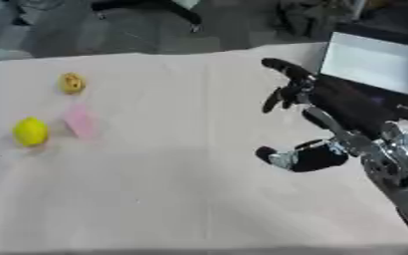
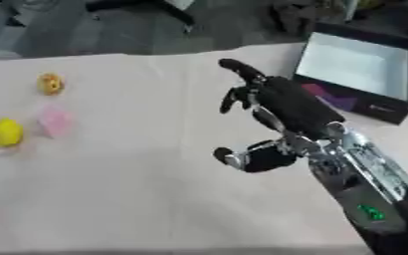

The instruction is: Pick up the objects with one hand, pass them to the other hand, and then place them into the box on the other side of the table.

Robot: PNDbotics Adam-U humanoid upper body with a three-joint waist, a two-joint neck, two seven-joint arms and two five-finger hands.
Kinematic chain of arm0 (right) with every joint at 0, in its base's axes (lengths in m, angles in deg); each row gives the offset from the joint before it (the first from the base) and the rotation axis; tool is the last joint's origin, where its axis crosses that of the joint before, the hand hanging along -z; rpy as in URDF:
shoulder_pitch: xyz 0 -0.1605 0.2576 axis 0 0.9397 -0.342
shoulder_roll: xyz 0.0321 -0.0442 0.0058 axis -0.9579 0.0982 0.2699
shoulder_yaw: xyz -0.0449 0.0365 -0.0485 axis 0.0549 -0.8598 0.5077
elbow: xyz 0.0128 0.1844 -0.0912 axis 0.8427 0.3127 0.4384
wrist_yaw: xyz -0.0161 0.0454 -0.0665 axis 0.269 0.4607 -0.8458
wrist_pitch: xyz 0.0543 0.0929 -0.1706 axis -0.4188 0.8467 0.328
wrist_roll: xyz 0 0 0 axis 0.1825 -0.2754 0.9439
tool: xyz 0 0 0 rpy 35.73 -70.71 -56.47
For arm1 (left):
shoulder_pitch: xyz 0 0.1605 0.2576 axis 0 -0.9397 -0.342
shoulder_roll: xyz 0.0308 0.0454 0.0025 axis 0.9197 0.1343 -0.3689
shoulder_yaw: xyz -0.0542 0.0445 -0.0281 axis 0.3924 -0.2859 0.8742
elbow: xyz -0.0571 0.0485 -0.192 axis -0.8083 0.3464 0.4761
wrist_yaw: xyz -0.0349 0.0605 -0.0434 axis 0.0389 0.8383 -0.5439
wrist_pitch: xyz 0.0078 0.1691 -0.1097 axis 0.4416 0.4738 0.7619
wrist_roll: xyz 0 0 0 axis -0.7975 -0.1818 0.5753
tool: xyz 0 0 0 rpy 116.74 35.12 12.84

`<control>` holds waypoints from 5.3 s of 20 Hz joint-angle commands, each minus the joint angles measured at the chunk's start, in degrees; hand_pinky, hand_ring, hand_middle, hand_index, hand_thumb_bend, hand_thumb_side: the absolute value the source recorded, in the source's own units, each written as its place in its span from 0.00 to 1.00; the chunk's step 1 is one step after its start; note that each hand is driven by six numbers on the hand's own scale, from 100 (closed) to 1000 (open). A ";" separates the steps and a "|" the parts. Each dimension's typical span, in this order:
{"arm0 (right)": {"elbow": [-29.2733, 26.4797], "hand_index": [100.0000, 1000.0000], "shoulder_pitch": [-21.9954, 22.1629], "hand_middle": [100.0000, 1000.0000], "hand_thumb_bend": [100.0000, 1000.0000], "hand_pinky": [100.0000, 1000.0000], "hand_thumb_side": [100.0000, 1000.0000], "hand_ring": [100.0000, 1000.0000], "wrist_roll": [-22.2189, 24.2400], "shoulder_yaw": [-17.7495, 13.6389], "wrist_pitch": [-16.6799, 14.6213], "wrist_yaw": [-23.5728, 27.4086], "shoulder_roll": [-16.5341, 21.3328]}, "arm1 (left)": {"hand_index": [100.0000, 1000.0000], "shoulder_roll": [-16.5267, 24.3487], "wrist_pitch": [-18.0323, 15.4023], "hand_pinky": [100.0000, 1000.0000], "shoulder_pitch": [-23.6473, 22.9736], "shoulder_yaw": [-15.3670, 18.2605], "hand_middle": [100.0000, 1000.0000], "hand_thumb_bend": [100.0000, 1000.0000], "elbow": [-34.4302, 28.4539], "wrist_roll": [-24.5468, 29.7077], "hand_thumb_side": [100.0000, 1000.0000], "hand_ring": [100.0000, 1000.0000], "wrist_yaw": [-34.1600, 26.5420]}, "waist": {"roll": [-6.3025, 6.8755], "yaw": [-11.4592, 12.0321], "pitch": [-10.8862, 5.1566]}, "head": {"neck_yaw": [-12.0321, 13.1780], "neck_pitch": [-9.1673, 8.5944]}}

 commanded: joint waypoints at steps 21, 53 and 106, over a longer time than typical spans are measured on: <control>-1.20 0.59 -1.23 1.00 0.43 0.53 0.26 0.53 -0.91 -0.16 -0.28 0.59 -0.30 | 0.60 -2.00 0.58 0.58 3.70 -2.50 0.41 0.04 2.87 -6.33 0.00 0.43 7.71 | 0.10 -2.05 -0.01 | 5.61 -0.12; -1.20 0.73 -7.49 1.00 0.43 0.57 0.14 0.61 2.45 1.88 -4.56 0.11 -1.11 | 0.51 -12.89 0.13 0.58 8.65 -25.13 0.34 0.00 -45.22 39.76 0.07 0.37 -55.63 | 0.47 -1.28 -0.44 | 2.21 -0.12; -1.20 0.80 -10.19 1.00 0.32 0.63 0.14 0.66 3.01 3.56 -10.17 -4.53 -3.22 | 0.51 -21.40 5.79 0.59 12.81 -30.73 0.34 0.00 -41.05 49.30 0.08 0.37 -56.84 | 0.73 -2.37 -0.38 | 0.72 -0.12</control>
